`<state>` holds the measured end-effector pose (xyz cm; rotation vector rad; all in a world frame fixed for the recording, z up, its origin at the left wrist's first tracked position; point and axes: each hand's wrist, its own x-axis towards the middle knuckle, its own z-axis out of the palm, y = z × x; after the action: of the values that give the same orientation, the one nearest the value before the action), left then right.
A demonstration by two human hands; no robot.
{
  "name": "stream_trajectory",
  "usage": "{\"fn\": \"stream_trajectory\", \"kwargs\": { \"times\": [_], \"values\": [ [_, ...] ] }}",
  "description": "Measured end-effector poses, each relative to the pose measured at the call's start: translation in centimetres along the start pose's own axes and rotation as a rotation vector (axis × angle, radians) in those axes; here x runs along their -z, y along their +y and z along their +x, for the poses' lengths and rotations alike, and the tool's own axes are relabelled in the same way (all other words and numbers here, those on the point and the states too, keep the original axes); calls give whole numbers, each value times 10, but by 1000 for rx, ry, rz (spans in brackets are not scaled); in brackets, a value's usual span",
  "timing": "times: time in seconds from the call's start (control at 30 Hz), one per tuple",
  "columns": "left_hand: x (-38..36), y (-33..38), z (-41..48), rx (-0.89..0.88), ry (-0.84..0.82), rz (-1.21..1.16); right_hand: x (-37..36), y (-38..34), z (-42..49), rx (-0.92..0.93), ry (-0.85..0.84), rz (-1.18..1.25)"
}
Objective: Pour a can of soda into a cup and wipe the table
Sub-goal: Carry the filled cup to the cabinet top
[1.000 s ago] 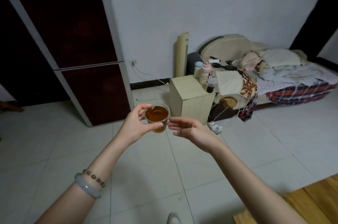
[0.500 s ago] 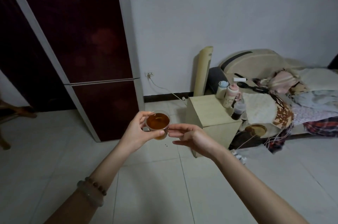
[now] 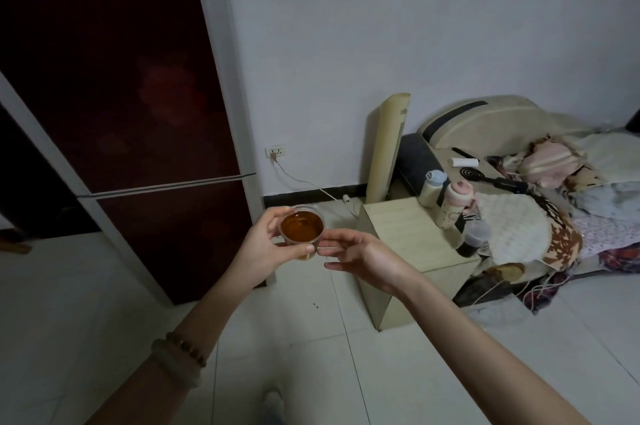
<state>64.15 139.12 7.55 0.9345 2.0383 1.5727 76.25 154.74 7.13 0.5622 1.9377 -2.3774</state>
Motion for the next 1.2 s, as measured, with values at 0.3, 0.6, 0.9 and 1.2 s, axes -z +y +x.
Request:
{"fn": "stream_trajectory", "kwargs": {
  "times": [0.3,0.6,0.9,1.2],
  "values": [
    [44,-30,161,-62,-137,-63,19,-42,122,46,181,144],
    [34,-52,279,-65,-310,-93,58,-58,195,82,348,184],
    [-24,-70,373,-38,-493,-103,135,-52,237,72,483,223],
    [-120,-68,482,-74,-713,-5,242,-60,262,94,659,326]
  ]
}}
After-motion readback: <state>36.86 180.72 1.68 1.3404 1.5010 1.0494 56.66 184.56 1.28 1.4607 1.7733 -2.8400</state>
